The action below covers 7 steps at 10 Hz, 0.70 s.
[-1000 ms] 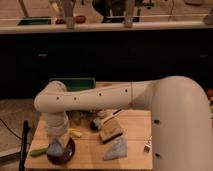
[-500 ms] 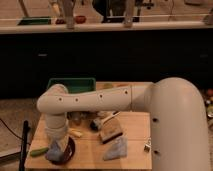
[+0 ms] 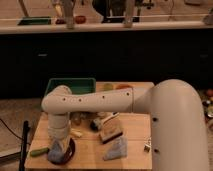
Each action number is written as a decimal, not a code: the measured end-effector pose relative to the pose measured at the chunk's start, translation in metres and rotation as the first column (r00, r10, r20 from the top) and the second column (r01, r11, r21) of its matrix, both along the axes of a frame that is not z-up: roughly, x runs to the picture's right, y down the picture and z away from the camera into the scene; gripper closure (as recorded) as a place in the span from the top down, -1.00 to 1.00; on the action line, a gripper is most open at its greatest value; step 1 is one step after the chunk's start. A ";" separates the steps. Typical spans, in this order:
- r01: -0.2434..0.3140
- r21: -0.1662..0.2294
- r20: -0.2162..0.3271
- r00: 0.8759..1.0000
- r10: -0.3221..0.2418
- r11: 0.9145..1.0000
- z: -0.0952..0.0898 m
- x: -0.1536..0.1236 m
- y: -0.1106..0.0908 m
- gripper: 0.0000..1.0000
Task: Place sponge in purple bowl
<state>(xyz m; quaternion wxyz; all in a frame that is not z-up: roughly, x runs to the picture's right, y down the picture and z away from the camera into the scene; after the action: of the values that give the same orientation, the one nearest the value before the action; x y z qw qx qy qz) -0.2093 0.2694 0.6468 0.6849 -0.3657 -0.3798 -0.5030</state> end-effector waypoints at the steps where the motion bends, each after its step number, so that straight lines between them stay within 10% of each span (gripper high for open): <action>1: -0.002 0.001 0.001 1.000 0.002 1.000 0.000 0.000 0.000 0.38; 7: -0.011 0.006 0.016 1.000 0.011 1.000 -0.003 0.000 -0.004 0.60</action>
<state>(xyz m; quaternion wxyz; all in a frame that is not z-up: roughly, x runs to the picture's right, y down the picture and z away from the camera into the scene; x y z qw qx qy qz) -0.2097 0.2655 0.6441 0.6854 -0.3576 -0.3858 -0.5034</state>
